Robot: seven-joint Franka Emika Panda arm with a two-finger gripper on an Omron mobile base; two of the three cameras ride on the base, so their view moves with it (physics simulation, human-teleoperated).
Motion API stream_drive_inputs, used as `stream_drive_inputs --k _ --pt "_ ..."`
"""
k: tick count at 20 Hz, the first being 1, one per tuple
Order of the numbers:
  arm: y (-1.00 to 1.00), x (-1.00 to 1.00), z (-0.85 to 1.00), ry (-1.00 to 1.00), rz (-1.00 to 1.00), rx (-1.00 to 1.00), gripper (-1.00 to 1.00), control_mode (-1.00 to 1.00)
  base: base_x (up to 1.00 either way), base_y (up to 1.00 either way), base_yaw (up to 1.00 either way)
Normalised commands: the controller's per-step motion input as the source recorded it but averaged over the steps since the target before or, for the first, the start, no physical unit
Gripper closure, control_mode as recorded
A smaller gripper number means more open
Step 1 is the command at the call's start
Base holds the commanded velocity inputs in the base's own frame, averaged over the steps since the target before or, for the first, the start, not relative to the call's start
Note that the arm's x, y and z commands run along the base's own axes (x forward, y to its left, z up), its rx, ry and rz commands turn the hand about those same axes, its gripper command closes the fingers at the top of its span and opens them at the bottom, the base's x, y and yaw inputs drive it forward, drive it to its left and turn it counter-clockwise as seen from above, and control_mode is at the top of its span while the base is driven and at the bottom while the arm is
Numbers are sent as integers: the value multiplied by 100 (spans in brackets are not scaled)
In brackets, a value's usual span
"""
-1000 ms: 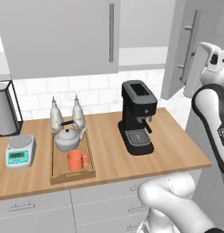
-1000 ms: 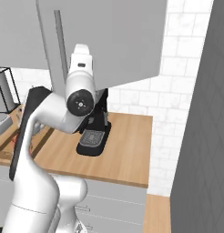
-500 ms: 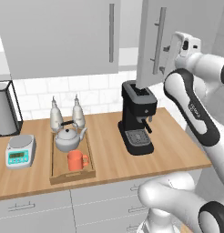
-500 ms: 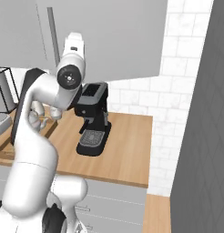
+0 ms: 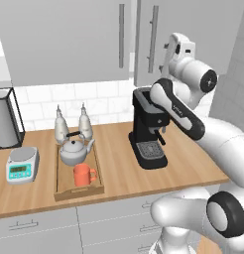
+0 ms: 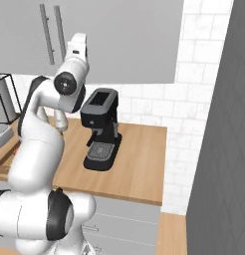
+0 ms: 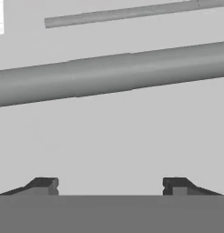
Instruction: Pick the kettle from the counter and place it on the tray. Then pick the mug from the cabinet and place it on the tray. Then close the cabinet doors.
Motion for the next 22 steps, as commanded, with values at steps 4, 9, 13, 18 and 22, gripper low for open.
stream_drive_inputs --k 4,9,13,18,22 --pt "1 87 0 2 -13 0 -100 -100 0 0 0" --pt "0 84 0 2 -10 0 -100 -100 0 0 0" --pt "0 76 0 0 -10 0 -100 -100 0 0 0" --pt "0 68 -2 0 -10 0 -100 -100 0 0 0" --pt "0 56 0 0 -7 1 -100 -100 0 0 0"
